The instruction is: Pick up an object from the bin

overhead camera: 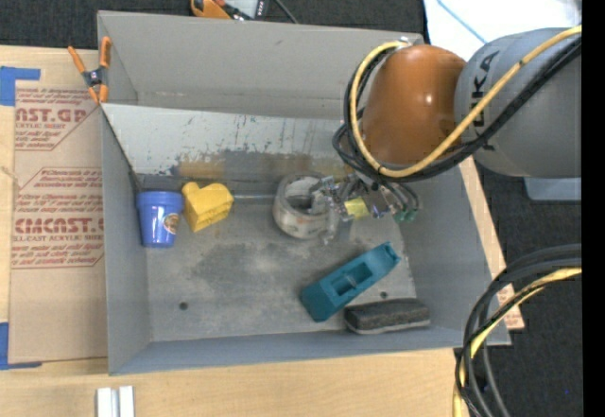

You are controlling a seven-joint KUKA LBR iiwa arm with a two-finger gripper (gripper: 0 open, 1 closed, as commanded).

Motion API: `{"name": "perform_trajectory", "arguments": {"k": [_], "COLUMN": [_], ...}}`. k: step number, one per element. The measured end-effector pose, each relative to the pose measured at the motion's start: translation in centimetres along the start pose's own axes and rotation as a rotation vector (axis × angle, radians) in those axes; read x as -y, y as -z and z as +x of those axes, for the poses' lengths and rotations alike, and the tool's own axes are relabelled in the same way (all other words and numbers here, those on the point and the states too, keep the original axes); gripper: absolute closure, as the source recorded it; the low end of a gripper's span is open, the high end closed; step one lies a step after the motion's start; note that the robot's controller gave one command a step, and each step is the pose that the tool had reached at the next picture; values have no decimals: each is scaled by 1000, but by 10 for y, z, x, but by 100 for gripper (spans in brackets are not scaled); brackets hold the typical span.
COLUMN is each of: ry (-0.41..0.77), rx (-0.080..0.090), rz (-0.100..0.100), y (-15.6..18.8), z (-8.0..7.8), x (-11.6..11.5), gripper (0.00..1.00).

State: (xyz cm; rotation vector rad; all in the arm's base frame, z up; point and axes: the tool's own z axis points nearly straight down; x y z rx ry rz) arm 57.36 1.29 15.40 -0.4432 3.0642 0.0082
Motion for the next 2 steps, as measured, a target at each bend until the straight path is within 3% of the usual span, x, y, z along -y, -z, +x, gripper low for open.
{"name": "perform_trajectory", "arguments": {"k": [1, 2], "ry": [-23, -5], "rx": [-11, 2], "rz": [-5, -1], "y": [0, 84], "z": [-4, -22], "x": [9, -8], "gripper": [100, 100]}}
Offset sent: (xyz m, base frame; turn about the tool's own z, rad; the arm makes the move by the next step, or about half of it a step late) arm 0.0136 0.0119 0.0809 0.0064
